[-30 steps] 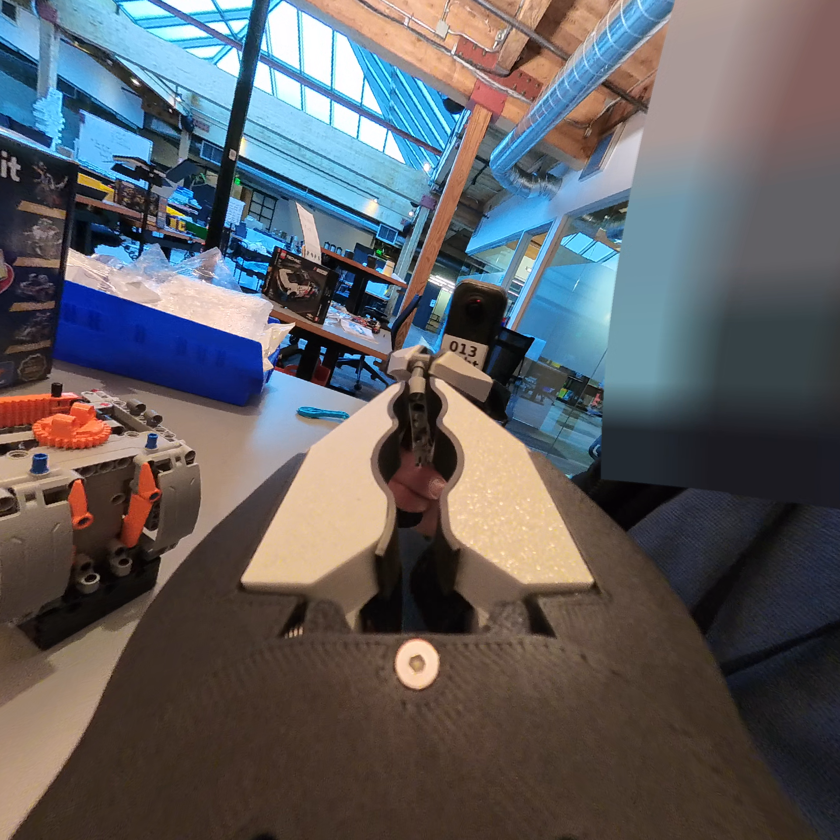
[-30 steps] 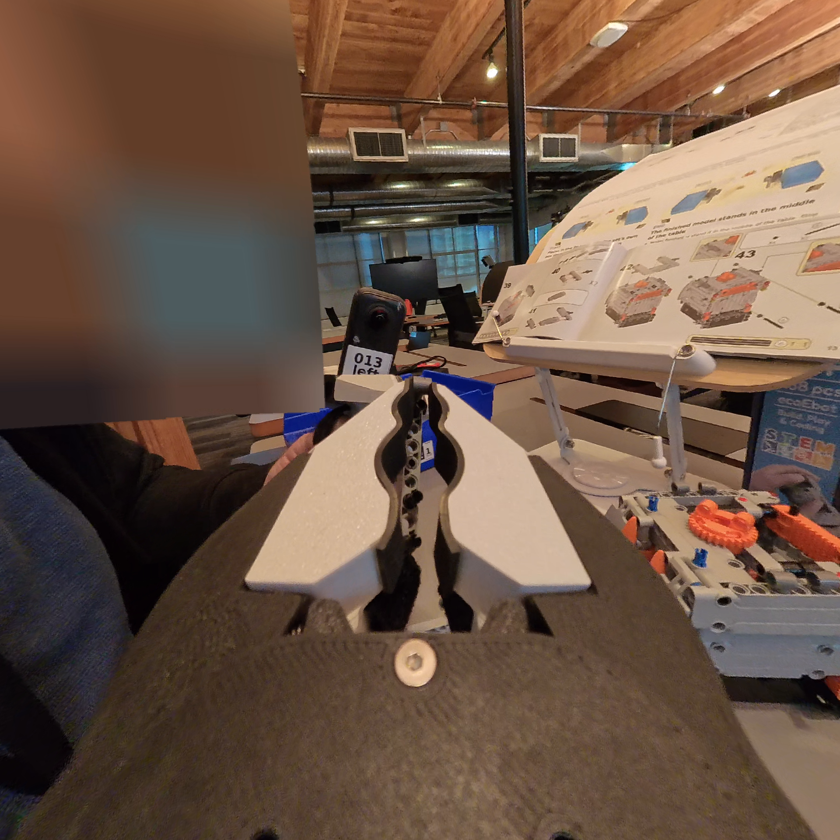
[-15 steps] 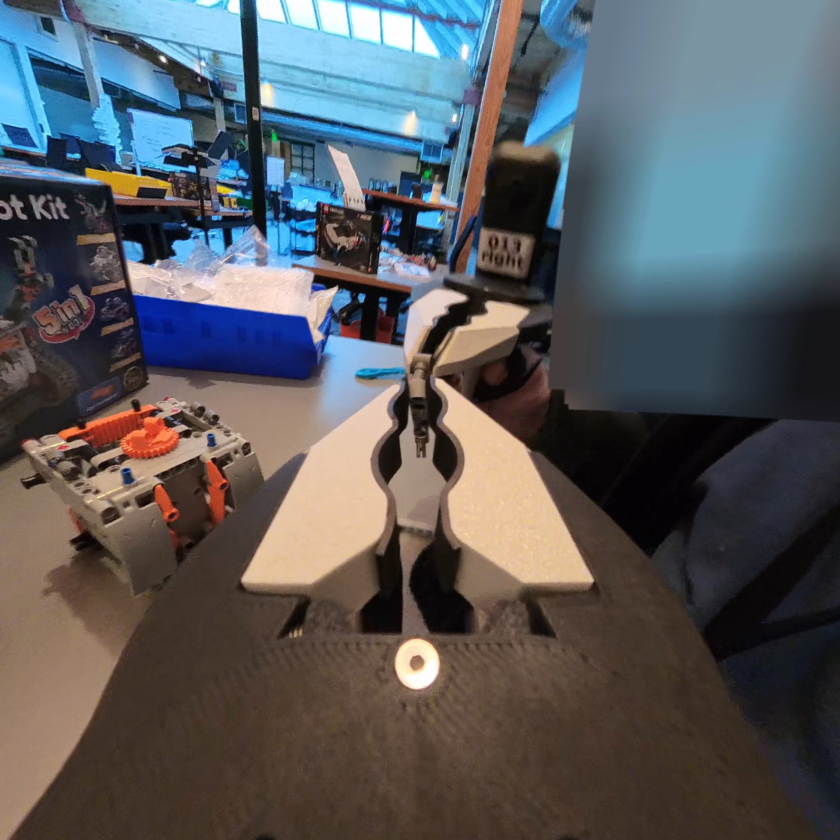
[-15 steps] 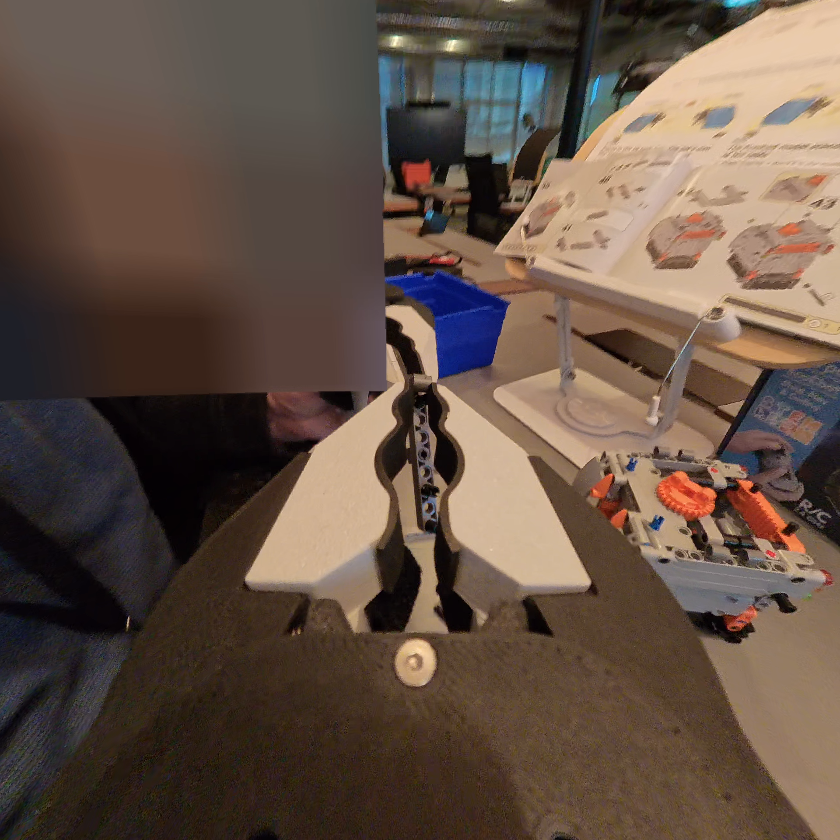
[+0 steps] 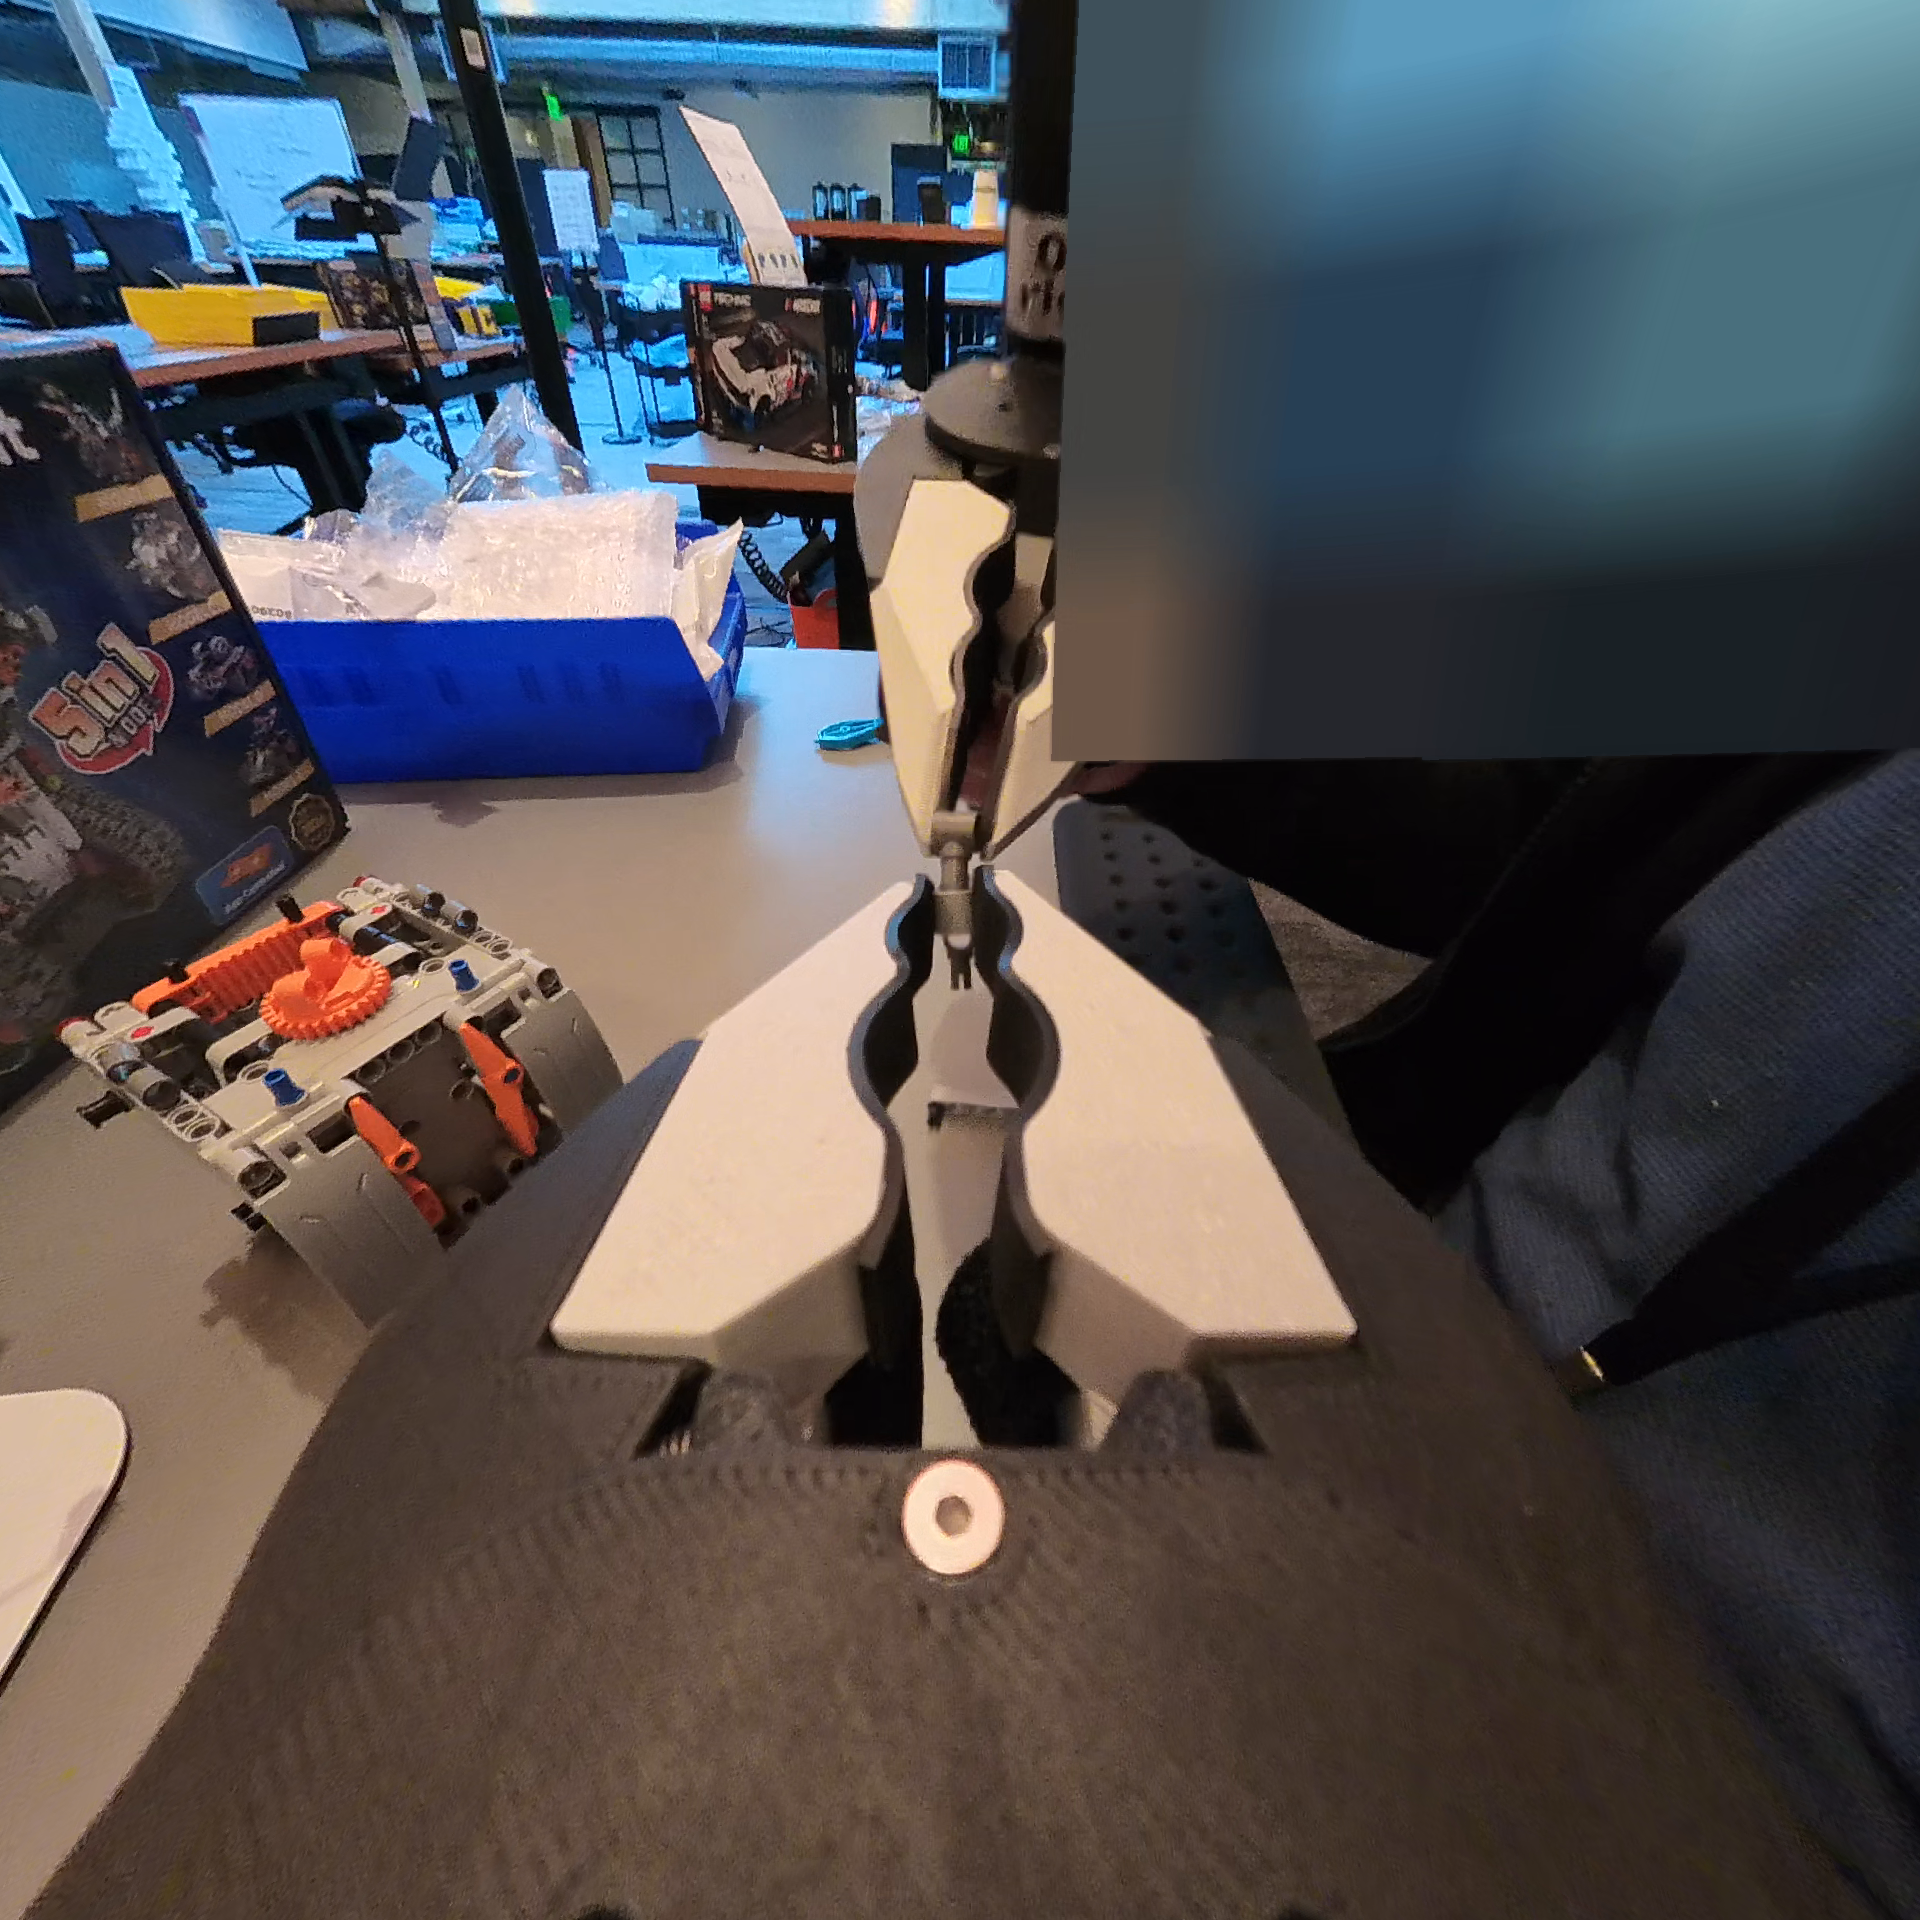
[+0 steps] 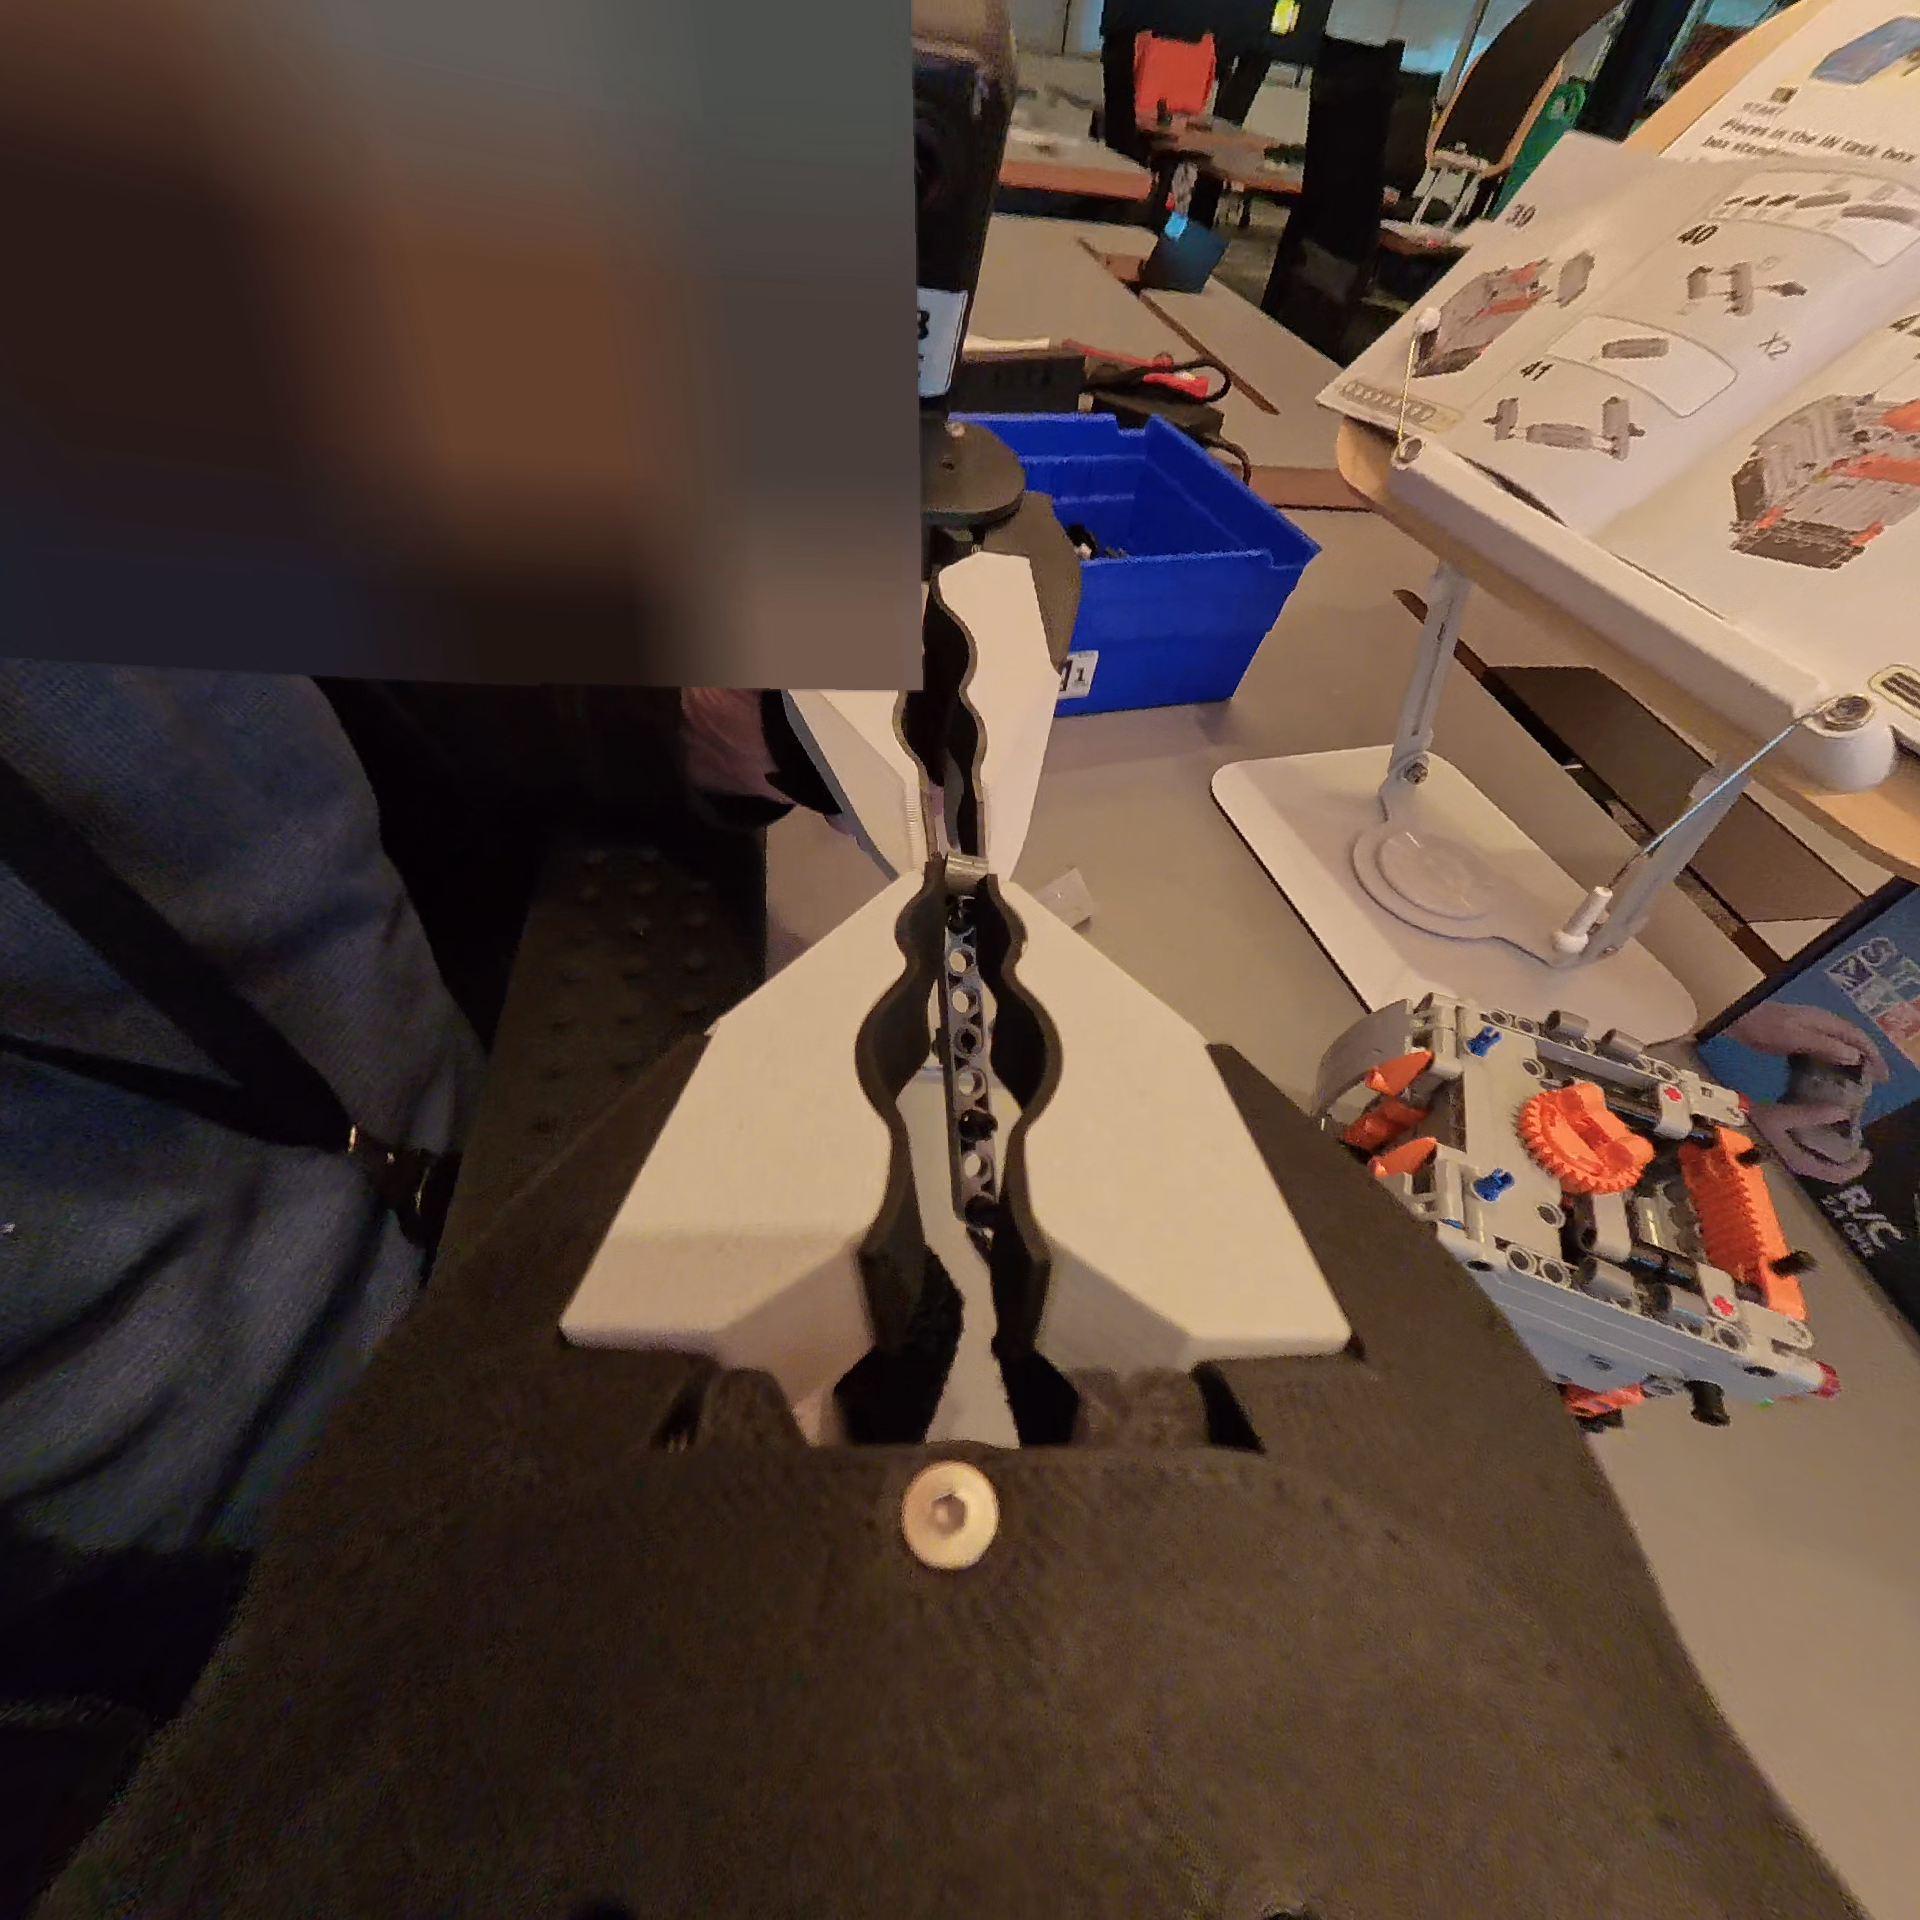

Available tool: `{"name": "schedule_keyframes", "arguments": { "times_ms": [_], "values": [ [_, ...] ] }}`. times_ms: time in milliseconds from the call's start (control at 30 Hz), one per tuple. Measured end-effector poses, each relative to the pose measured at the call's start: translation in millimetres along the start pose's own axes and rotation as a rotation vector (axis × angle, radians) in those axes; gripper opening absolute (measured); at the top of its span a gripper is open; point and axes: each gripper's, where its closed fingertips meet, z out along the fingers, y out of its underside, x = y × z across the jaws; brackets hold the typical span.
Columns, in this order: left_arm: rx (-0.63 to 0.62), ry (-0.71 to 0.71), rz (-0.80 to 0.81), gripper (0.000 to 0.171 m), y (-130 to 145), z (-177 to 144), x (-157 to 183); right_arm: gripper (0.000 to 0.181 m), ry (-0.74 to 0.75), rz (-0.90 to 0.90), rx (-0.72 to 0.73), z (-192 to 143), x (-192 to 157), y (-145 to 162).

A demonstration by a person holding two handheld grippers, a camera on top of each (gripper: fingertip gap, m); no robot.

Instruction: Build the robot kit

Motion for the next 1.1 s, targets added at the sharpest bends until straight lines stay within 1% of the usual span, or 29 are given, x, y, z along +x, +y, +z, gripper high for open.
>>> {"name": "schedule_keyframes", "arguments": {
  "times_ms": [200,267,500,567,633,700,733,867,933,1100],
  "values": [
    [-0.049,0.001,0.033,0.004,7,5,4,0.003,-0.019,-0.060,-0.111,-2,-4,9],
    [-0.089,-0.017,0.064,0.004,13,9,4,0.003,-0.024,-0.077,-0.165,-3,-5,15],
    [-0.190,-0.015,0.097,0.004,31,19,7,0.003,-0.044,-0.149,-0.357,-4,-9,35],
    [-0.200,-0.002,0.083,0.004,37,23,8,0.003,-0.065,-0.120,-0.366,-5,-9,42],
    [-0.283,0.001,0.069,0.004,58,28,4,0.003,-0.072,-0.072,-0.388,-1,-8,62],
    [-0.356,0.037,0.006,0.004,81,33,5,0.003,-0.108,0.010,-0.378,3,-9,84],
    [-0.389,0.028,0.009,0.004,92,35,2,0.003,-0.108,0.034,-0.374,5,-8,94],
    [-0.504,0.044,-0.024,0.005,124,44,1,0.003,-0.132,0.095,-0.386,9,-9,126],
    [-0.520,0.069,-0.069,0.005,133,46,3,0.003,-0.139,0.112,-0.394,9,-11,135],
    [-0.532,0.069,-0.096,0.005,137,50,0,0.003,-0.130,0.140,-0.381,6,-8,138]
  ]
}}
